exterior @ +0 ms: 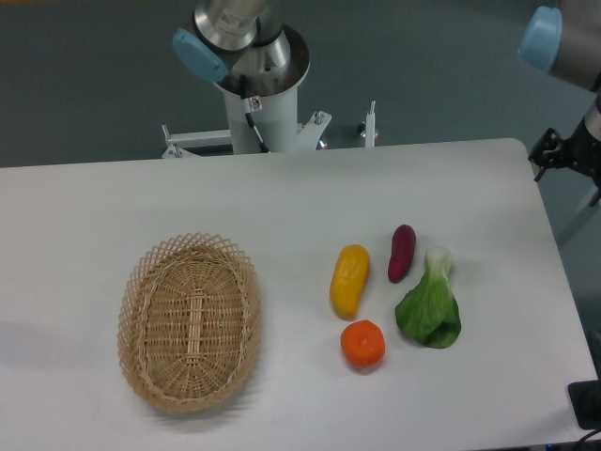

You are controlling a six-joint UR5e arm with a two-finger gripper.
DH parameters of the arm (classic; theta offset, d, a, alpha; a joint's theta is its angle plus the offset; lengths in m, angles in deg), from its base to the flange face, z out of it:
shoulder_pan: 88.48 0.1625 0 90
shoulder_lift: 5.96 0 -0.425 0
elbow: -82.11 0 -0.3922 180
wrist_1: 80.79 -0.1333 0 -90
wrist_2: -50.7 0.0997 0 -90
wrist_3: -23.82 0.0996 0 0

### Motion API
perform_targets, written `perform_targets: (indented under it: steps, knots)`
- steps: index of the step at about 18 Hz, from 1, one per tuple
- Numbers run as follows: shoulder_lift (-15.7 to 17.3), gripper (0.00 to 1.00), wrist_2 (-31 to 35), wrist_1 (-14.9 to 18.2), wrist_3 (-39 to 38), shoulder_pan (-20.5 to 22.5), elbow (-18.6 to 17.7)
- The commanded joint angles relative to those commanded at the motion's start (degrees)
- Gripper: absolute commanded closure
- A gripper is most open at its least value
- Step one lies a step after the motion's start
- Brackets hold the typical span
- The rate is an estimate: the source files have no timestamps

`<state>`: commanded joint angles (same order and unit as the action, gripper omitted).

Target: Pick up the mango from the table

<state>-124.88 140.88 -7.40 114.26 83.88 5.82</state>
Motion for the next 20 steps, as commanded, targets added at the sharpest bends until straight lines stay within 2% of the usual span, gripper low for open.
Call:
perform_targets:
  steps: [16, 20]
  knots:
    - [0.0, 0.0, -0.3, 0.2, -0.5, 0.2, -0.3]
    - [0.5, 0.0, -3.9, 0.0, -5.3, 0.3, -1.7]
